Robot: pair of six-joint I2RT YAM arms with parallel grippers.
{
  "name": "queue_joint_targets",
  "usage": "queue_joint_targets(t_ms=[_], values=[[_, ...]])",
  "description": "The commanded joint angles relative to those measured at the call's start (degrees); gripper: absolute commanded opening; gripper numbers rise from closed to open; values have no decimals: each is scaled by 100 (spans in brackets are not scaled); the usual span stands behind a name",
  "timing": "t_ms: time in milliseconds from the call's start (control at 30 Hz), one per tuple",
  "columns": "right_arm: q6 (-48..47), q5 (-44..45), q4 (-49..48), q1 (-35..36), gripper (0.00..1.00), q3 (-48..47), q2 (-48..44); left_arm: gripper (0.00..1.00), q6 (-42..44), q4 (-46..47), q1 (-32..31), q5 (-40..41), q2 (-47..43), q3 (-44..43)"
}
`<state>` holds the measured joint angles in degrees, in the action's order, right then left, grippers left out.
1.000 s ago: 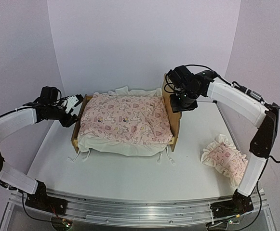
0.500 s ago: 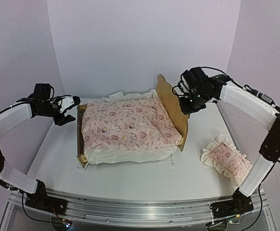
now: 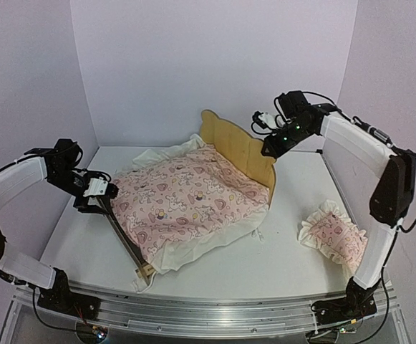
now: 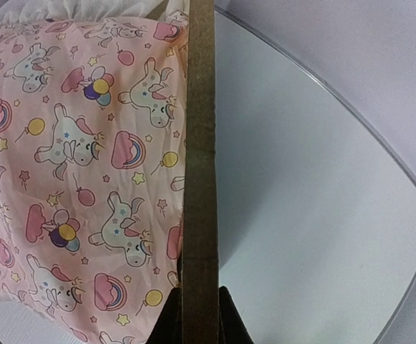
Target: Set up the pet bed
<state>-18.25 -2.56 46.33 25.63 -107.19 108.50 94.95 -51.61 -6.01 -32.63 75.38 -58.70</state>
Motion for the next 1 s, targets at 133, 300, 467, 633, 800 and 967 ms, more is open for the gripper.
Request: queue_joint_targets(t_ms=[133,300,467,633,800,967], values=[[284,589,-459,35,44,-1989,1769,68,1141,-940,-149,241,-172,177],[1216,1107,-510,36,61,-1374,1055,67,1218,-771,-155,555,-109,554],[1953,1188,-687,32,74,-321,36,58,1047,-493,-270,558,60,754],[2680,1464,-724,31,76,787,-961,29,552,-572,-550,543,243,625],[3752,1751,-750,35,74,2072,-1790,2,-491,-820,-1154,217,176,605],[4999,1364,-890,33,71,3025,-2124,0,-2473,-825,-2141,-789,218,582]])
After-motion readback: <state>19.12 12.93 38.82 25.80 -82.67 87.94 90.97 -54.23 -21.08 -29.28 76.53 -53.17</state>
